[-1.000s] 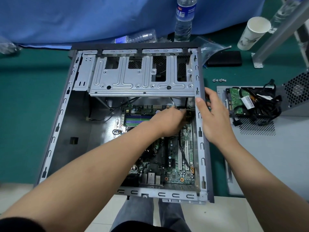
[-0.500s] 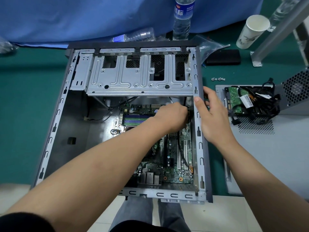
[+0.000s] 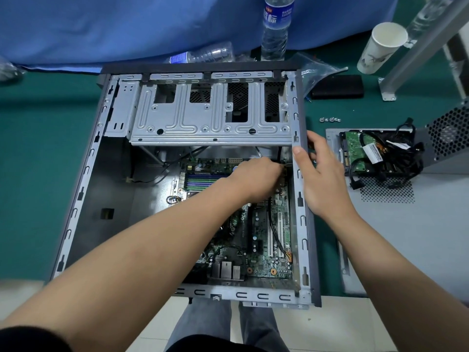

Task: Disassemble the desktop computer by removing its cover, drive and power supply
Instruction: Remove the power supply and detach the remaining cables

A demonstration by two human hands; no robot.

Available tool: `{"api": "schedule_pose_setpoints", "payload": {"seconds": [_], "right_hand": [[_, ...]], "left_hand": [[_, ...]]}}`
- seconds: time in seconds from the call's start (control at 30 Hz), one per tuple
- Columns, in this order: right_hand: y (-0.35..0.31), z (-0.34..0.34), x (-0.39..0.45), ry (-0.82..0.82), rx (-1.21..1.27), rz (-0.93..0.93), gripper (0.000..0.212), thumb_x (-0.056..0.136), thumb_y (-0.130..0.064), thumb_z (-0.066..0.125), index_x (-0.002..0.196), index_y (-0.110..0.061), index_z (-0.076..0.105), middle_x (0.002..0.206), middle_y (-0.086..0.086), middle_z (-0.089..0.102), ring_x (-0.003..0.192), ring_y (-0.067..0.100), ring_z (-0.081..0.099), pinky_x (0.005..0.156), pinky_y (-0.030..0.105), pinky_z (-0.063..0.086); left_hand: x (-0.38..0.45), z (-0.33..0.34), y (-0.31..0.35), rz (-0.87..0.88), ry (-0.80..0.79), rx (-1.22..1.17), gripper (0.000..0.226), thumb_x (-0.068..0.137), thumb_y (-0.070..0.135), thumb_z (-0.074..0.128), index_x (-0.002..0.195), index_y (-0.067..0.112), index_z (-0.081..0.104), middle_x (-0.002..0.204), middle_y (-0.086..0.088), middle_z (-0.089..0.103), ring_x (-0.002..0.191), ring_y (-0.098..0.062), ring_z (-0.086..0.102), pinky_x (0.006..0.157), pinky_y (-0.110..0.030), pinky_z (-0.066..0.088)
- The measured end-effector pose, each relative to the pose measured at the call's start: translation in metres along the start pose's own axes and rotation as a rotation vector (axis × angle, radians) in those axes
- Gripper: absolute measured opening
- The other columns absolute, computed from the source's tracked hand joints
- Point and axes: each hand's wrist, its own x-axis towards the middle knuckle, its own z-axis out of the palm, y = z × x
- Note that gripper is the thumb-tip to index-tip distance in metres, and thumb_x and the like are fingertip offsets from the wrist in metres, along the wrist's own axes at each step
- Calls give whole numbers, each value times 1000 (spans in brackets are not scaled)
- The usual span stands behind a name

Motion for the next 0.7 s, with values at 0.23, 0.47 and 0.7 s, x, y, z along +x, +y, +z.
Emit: {"api": "schedule_pose_setpoints", "payload": {"seconds": [0.23, 0.47, 0.7], "right_hand": [[0, 0, -1, 5, 3, 6, 45, 98, -36, 42, 140, -20, 39, 135, 0, 50, 121, 16, 48, 103, 32, 36], [0, 0, 0, 1, 16, 11, 45, 98, -36, 42, 140, -20, 38, 135, 0, 50, 122, 17, 47, 105, 36, 36], [0, 0, -1, 7, 10, 10, 45, 98, -36, 42, 140, -20, 39, 135, 0, 50, 122, 16, 47, 104, 35, 36]], "left_hand": [[1, 8, 2, -134, 44, 42, 27, 100, 27, 44, 104, 7, 62, 90, -15, 56, 96, -38, 59, 68, -38, 36], [-7, 9, -7, -42, -4, -61, 25, 97, 29, 45, 108, 9, 55, 103, -17, 63, 94, -38, 61, 70, -40, 49], [-10, 11, -6, -70, 17, -88, 24, 97, 22, 44, 99, 4, 60, 93, -19, 60, 89, -39, 59, 75, -39, 46]]}}
